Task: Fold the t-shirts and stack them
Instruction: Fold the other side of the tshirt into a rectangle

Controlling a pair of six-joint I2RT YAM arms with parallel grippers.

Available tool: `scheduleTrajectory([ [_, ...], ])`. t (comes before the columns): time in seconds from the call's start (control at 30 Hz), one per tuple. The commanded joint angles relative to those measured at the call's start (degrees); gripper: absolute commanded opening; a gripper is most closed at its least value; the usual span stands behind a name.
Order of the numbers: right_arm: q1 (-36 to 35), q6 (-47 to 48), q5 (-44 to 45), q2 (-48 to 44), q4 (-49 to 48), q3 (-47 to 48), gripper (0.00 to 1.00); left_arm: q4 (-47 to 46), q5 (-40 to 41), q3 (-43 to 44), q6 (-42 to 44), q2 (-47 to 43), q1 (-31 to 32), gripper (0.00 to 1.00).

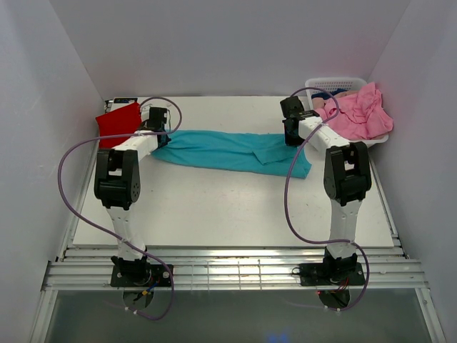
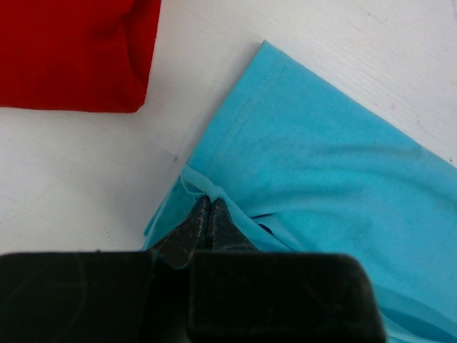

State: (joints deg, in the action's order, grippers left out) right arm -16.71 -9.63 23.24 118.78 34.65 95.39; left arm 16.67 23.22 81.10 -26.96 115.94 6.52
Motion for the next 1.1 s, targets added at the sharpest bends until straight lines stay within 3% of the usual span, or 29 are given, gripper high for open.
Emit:
scheduleTrajectory([
  [0.0, 0.54, 0.49, 1.28, 0.22, 0.15, 2.69, 0.08, 0.21, 0.59, 2.75, 1.03, -0.98, -0.37, 0.0],
  [0.3, 1.5, 0.58, 1.63, 2.77, 0.06, 6.37, 0.08, -1.72, 1.12, 5.81, 3.31, -0.1, -0.37, 0.04],
  [0.37, 1.94, 0.58, 1.37, 3.56, 0.15, 8.04, 0.14, -1.29, 1.65, 7.4, 4.54, 1.3, -0.37, 0.29],
  [0.4, 2.03, 0.66, 1.28, 3.74, 0.15, 9.79, 0.22, -0.76, 2.0, 9.41, 5.07, 1.74, -0.37, 0.43],
  [0.43, 2.03, 1.01, 1.54, 3.82, -0.02, 10.77, 0.41, 0.55, 3.92, 10.21, 4.99, 2.18, -0.37, 0.8],
  [0.47, 2.12, 1.71, 3.11, 3.65, -0.29, 11.82, 0.48, 0.73, 5.33, 10.83, 4.99, 2.1, -0.37, 0.98],
  [0.57, 2.12, 3.91, 8.54, 2.17, -1.6, 16.48, 0.61, -2.33, 10.77, 10.48, 5.77, -0.53, -0.37, 0.98],
  [0.7, 2.21, 7.16, 8.85, -3.63, -4.75, 18.52, 0.63, -6.9, 10.89, 7.94, 5.17, -10.7, -0.28, 0.98],
  [0.83, 2.03, 4.37, -4.23, -14.95, -8.8, 6.24, 0.6, -9.8, 4.56, -0.4, -0.1, -18.81, 2.42, 0.96],
  [0.87, 2.12, 3.57, -10.96, -16.2, -9.25, 0.99, 0.59, -10.51, 3.59, -4.77, -1.15, -20.04, 3.57, 0.93],
  [0.9, 2.03, 3.04, -14.33, -17.17, -9.6, -1.5, 0.59, -11.38, 2.02, -6.81, -1.51, -21.01, 4.89, 0.8],
  [1.0, 0.72, 2.42, -23.23, -19.46, -12.93, -11.43, 0.56, -14.64, -1.15, -12.01, -0.64, -21.81, 12.25, 0.56],
  [1.03, 0.28, 2.42, -25.07, -19.73, -15.29, -13.72, 0.55, -15.6, -2.9, -12.63, -0.29, -20.42, 13.5, 0.32],
  [1.07, -0.68, 2.59, -26.66, -19.64, -15.75, -15.57, 0.53, -15.7, -3.7, -12.89, -0.02, -19.36, 14.65, 0.15],
])
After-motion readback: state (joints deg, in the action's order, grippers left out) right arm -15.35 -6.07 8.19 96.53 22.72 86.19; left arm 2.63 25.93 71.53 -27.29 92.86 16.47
